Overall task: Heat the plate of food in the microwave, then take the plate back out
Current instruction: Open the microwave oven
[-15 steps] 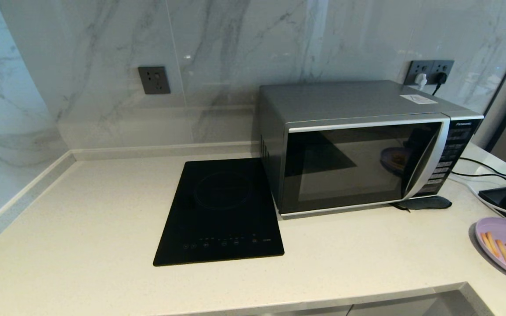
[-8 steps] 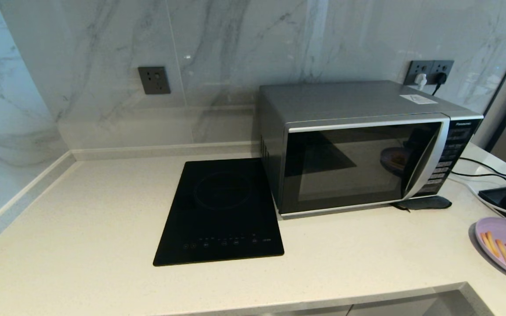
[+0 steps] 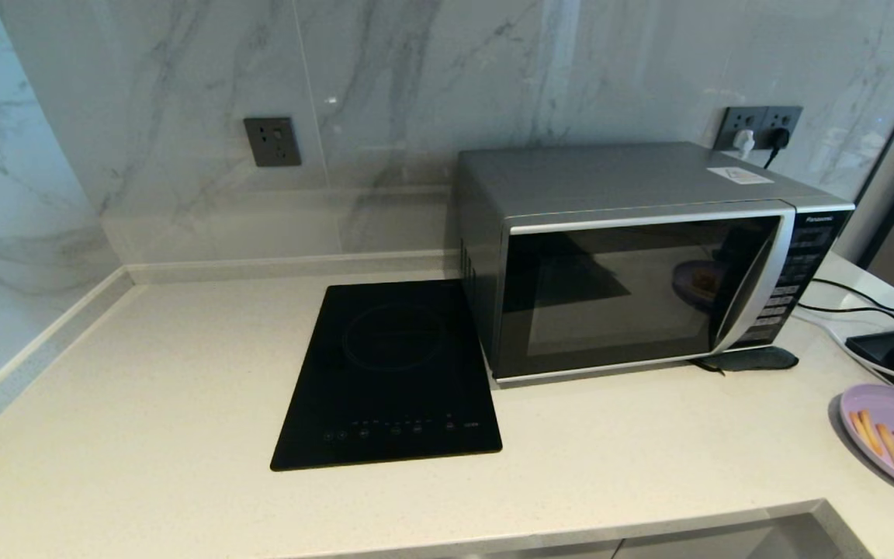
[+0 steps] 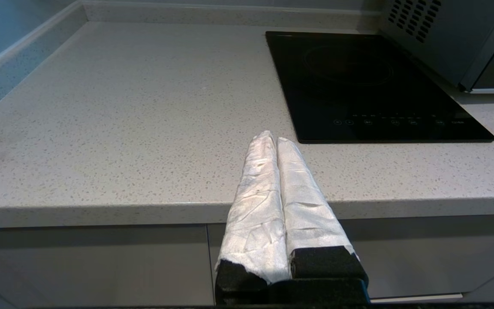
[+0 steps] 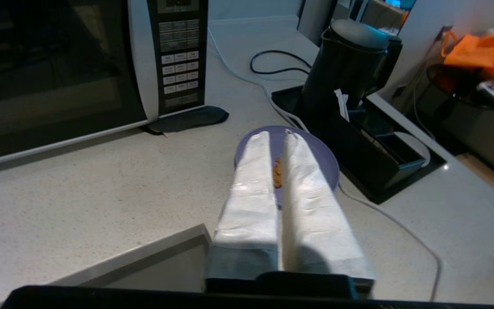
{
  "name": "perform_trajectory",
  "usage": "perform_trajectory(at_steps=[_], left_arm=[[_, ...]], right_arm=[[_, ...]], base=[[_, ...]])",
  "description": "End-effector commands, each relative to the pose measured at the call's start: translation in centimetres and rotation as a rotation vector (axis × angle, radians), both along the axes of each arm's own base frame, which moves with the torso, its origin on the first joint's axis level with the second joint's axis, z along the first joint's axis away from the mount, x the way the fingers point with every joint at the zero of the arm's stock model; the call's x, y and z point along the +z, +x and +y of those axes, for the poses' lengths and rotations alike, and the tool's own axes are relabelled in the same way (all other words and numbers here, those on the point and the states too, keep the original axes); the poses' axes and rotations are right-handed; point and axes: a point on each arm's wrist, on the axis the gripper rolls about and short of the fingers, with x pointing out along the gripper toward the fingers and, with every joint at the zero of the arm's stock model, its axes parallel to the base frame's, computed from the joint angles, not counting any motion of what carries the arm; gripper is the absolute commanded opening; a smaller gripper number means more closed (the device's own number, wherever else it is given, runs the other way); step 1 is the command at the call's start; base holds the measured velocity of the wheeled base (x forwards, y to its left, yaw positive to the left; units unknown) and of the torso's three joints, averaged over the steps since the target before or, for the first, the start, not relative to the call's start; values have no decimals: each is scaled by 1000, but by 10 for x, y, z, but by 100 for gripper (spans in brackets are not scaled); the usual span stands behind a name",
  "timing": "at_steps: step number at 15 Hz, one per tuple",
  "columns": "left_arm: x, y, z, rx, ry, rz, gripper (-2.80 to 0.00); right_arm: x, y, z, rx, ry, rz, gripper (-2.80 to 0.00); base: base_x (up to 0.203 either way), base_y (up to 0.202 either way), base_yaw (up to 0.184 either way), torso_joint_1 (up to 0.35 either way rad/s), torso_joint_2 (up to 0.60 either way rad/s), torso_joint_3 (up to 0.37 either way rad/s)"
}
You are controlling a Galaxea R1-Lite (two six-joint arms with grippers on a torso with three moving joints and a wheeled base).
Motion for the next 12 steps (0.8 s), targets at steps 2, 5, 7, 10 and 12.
perform_trajectory(at_steps=[2, 5, 7, 10, 12], left_arm=[[0, 0, 0, 0, -1, 1, -280], [0, 0, 0, 0, -1, 1, -280], [0, 0, 0, 0, -1, 1, -280], [0, 0, 0, 0, -1, 1, -280], [0, 0, 0, 0, -1, 1, -280]], right_arm=[[-4, 44, -1, -21, 6, 144, 0], [-7, 86, -3, -37, 10, 217, 0], [-10, 127, -4, -104, 1, 217, 0], [-23, 187, -2, -219, -25, 190, 0], [-33, 223, 8, -284, -33, 174, 0]], base=[[0, 0, 0, 0, 0, 0], [0, 0, 0, 0, 0, 0], [0, 0, 0, 0, 0, 0], [0, 0, 0, 0, 0, 0], [0, 0, 0, 0, 0, 0]])
